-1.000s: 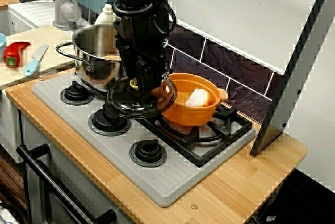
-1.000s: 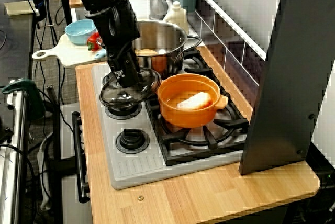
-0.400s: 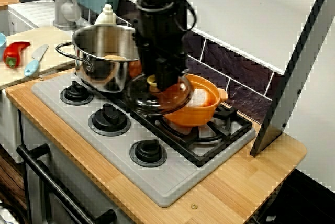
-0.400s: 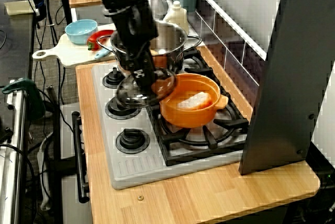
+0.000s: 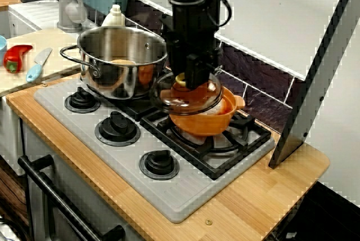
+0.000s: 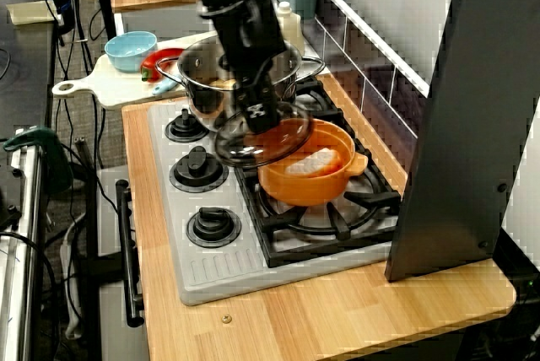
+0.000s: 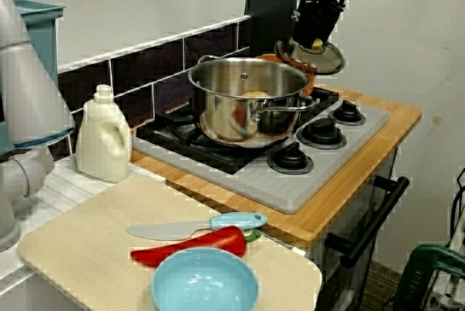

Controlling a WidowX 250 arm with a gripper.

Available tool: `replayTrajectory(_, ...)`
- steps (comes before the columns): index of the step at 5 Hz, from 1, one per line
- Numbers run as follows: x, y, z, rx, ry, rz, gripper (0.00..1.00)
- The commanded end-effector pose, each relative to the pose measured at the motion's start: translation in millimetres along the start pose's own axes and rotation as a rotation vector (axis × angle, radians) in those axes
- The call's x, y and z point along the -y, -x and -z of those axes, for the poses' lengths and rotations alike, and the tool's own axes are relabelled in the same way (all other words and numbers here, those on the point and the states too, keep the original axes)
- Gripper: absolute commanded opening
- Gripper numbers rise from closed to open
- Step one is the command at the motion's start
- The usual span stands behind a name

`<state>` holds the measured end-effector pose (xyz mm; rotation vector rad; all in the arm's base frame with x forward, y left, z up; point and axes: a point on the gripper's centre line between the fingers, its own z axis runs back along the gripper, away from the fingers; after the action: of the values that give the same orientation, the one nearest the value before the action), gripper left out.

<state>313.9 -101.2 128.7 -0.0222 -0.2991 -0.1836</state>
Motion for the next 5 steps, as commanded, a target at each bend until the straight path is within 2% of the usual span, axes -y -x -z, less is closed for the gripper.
replayTrajectory(1, -8, -14.3, -17.9, 0.039, 0.009, -0.003, 0.00)
replayTrajectory(3, -9, -24.1, -16.1, 0.021, 0.005, -0.006, 0.00)
replayTrajectory(5, -13, -31.6, -6.3, 0.006, -0.004, -0.018, 0.00)
